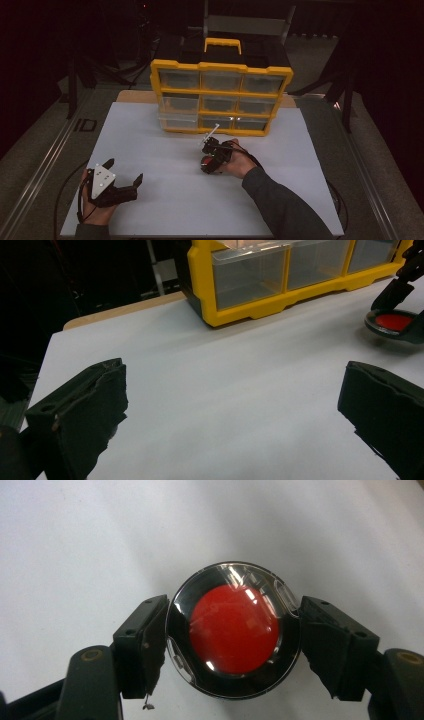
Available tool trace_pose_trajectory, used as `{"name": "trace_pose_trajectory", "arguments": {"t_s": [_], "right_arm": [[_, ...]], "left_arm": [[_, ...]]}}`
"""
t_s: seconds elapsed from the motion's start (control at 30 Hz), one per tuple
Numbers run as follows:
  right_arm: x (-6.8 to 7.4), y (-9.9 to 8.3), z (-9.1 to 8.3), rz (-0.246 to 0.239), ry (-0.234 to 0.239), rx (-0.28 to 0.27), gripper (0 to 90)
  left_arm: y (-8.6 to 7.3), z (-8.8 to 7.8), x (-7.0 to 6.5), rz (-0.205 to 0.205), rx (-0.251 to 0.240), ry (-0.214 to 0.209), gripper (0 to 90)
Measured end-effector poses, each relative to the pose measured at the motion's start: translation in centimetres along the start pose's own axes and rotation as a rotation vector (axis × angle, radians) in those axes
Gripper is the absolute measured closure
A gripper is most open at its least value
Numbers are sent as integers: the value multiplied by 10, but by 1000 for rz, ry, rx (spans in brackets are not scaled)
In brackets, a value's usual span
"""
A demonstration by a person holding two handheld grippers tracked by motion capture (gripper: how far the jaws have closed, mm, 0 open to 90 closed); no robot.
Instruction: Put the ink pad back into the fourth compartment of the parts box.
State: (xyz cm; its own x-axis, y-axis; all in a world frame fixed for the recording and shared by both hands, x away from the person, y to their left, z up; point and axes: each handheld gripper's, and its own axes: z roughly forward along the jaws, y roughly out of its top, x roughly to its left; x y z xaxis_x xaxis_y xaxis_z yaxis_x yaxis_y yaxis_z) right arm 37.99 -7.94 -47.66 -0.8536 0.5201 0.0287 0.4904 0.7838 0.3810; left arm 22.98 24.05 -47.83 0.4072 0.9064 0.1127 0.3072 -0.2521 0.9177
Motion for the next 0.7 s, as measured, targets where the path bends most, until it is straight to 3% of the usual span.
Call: {"name": "trace_pose_trajectory", "arguments": {"t_s": [0.7], "right_arm": [[0, 5, -14, -11, 13, -9, 299]], "left_arm": [[0, 0, 0, 0, 1, 0, 3]]}}
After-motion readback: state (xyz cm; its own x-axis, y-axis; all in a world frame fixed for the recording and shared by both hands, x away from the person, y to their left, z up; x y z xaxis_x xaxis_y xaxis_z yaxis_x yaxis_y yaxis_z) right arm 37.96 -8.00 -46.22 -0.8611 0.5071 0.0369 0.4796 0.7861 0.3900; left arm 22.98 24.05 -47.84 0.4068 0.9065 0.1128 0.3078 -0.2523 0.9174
